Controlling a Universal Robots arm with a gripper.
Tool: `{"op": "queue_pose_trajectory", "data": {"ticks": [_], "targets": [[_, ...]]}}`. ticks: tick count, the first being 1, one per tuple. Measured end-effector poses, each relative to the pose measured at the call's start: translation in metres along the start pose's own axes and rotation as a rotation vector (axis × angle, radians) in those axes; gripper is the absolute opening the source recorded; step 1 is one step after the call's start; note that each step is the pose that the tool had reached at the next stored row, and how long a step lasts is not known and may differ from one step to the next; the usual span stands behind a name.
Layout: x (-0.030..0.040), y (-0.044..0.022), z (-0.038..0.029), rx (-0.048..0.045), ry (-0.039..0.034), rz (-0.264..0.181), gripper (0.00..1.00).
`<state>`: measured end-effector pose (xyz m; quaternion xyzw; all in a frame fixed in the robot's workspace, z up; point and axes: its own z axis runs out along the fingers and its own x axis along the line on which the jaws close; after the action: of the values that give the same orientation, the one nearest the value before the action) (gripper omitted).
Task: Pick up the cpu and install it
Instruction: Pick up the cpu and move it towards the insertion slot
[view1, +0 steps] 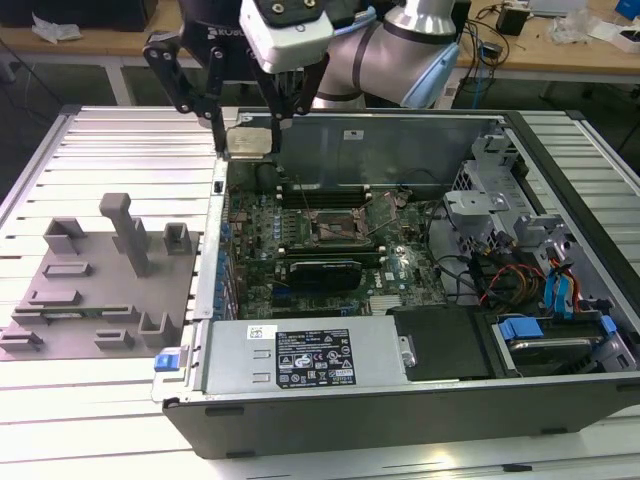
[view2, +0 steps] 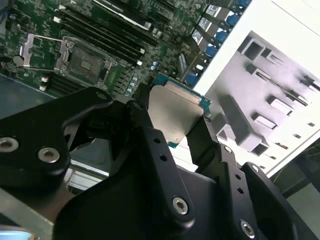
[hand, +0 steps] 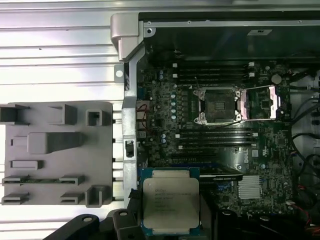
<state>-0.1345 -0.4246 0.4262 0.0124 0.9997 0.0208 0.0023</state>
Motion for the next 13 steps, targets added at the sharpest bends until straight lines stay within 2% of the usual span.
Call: {"op": "queue_pose_trajectory", "data": {"ticks": [7, 8, 10, 13], "targets": [[-0.0246, -0.0017, 0.0, 0.0, 0.0011, 0.0, 0.54], [-0.0318, -0.0021, 0.0, 0.0001, 0.0013, 0.0, 0.54], [-0.038, -0.0024, 0.0, 0.0, 0.0015, 0.0, 0.54], [-0.0522, -0.0033, 0.0001, 0.0, 0.0018, 0.0, 0.54]]}}
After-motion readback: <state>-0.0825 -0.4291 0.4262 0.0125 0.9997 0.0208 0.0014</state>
